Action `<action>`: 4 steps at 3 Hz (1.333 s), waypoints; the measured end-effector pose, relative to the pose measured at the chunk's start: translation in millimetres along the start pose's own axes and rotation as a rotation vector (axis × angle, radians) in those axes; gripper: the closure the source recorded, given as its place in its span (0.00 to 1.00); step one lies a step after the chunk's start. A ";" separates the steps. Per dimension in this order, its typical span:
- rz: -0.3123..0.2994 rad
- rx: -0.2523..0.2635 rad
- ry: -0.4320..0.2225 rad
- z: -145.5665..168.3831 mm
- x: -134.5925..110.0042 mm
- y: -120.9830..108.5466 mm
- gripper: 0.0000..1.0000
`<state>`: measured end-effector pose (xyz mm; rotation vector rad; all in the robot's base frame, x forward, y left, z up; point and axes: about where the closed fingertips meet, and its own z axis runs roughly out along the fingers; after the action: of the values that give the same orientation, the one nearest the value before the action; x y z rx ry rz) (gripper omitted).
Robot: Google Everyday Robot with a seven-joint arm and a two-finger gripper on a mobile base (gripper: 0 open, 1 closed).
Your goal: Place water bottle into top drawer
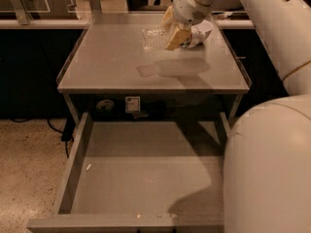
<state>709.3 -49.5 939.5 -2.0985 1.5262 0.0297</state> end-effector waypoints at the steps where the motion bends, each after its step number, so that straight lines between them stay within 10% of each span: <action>1: -0.006 0.018 0.013 -22.9 1.8 35.8 1.00; 4: -0.050 0.019 0.003 -38.1 -4.0 53.3 1.00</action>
Offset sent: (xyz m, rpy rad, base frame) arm -0.0321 -0.0184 0.0099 -0.0012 -0.0303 -0.0076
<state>649.5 -73.7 951.6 -2.1216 1.4700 -0.0063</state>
